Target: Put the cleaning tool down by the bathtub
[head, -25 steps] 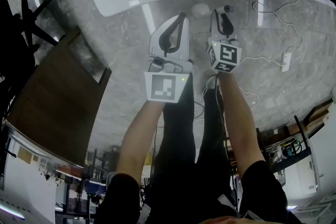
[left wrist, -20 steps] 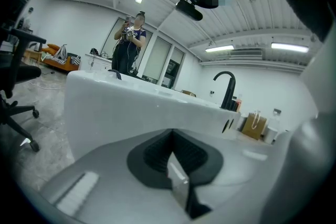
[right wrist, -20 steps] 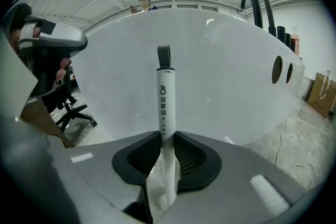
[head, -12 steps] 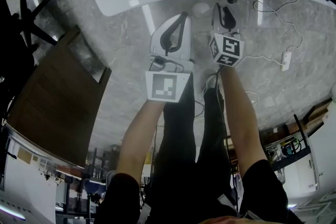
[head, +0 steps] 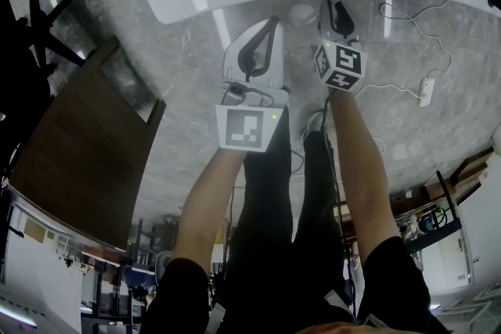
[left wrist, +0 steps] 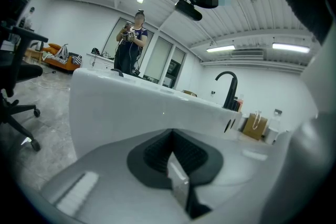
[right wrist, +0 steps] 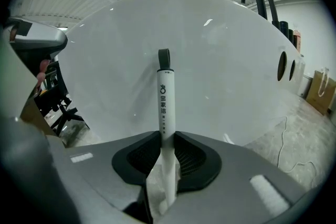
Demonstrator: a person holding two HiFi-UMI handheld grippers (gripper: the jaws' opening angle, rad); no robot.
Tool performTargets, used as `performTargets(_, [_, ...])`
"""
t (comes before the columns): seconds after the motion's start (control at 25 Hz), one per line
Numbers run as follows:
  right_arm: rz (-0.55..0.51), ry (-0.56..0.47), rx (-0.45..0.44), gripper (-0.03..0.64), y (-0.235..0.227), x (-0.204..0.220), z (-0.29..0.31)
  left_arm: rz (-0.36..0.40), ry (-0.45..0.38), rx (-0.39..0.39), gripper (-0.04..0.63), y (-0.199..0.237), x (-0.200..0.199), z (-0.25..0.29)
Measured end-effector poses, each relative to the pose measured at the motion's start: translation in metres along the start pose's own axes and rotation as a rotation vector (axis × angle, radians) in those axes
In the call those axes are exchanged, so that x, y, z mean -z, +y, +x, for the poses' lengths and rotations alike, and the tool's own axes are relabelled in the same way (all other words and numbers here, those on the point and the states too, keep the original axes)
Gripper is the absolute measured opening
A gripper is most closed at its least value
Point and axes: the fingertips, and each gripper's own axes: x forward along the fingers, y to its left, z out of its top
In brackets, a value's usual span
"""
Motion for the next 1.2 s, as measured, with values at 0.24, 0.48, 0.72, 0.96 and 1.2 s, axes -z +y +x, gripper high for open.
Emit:
performTargets(0.24, [-0.004, 0.005, -0.003, 0.084, 0.001, -0.001, 0.004, -0.008, -0.002, -0.001, 0.006, 0.003, 0.002, 0.000])
performTargets(0.48, [-0.007, 0.010, -0.006, 0.084, 0.002, -0.002, 0.010, -0.001, 0.015, 0.003, 0.006, 0.005, 0.006, 0.001])
performTargets(0.72, [-0.008, 0.019, -0.008, 0.086, 0.002, -0.001, 0.012, -0.008, 0.011, -0.001, 0.006, 0.005, 0.004, 0.001])
performTargets(0.96, [-0.009, 0.016, -0.010, 0.086, 0.003, 0.000, 0.014, -0.014, 0.009, -0.004, 0.006, 0.007, 0.005, 0.000])
performTargets(1.2, [-0.017, 0.028, 0.008, 0.091, 0.003, -0.002, 0.013, -0.018, 0.019, 0.006, 0.006, 0.004, 0.008, -0.001])
